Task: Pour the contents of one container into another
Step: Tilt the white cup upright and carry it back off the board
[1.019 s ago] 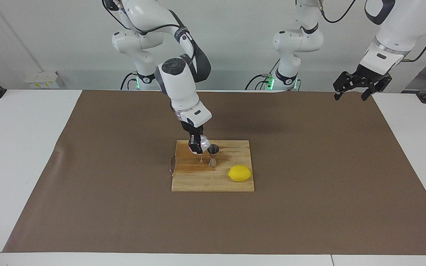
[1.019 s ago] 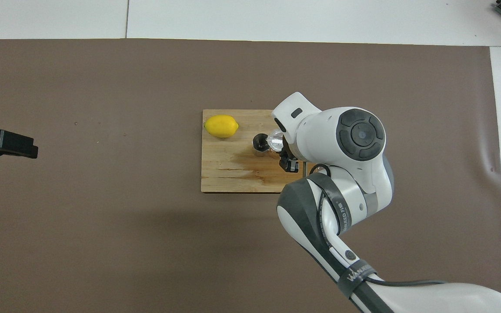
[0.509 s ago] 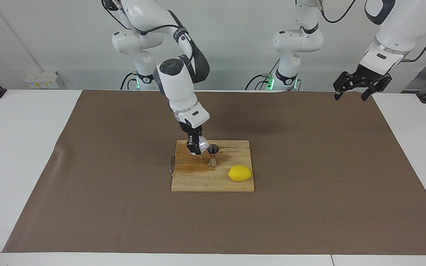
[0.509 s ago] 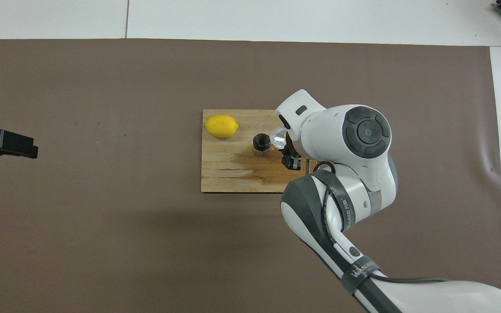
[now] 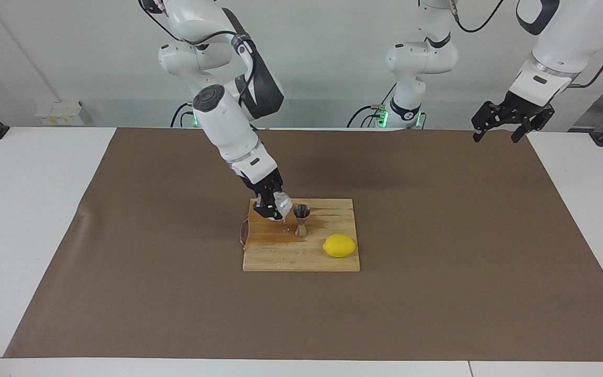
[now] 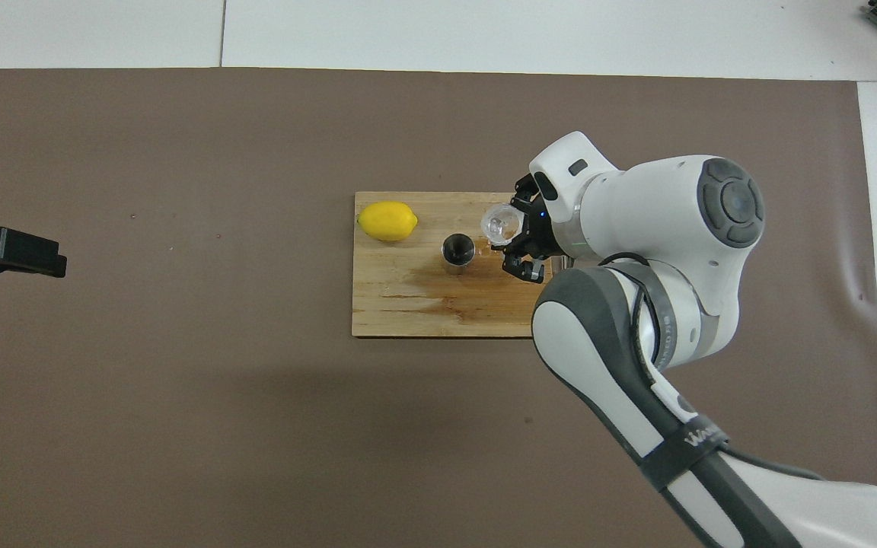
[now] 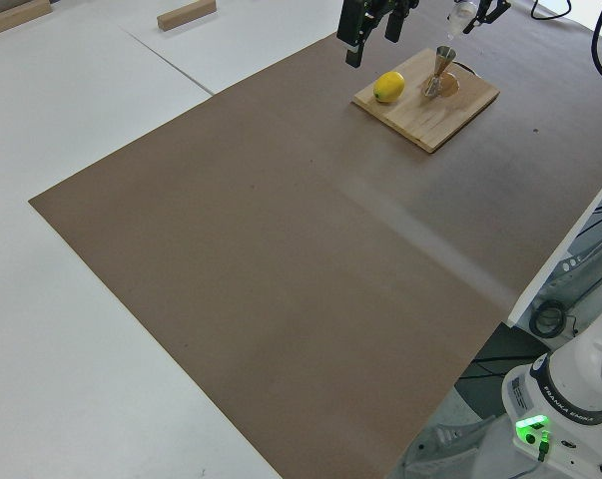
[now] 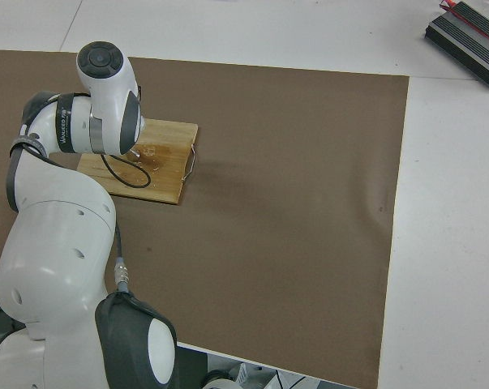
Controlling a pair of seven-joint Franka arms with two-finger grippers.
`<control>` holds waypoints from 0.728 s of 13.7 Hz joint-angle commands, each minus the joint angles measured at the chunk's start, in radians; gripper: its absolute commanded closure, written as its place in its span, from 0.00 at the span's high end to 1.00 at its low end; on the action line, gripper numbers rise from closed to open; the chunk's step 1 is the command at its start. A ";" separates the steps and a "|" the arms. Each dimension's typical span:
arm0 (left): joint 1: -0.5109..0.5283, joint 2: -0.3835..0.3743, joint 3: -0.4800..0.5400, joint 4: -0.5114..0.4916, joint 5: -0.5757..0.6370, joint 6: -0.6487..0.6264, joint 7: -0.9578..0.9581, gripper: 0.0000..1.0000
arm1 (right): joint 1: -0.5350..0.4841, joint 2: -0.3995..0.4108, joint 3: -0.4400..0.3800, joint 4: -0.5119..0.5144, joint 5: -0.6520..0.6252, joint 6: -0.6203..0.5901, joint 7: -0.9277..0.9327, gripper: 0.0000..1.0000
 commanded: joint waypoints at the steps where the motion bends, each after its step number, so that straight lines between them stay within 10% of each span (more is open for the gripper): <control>1: 0.006 -0.005 0.000 -0.004 -0.011 -0.014 0.005 1.00 | -0.043 -0.015 0.009 -0.014 0.116 -0.003 -0.103 0.09; 10: 0.006 -0.005 0.000 -0.004 -0.011 -0.012 0.005 1.00 | -0.240 -0.071 0.008 -0.132 0.373 -0.085 -0.471 0.09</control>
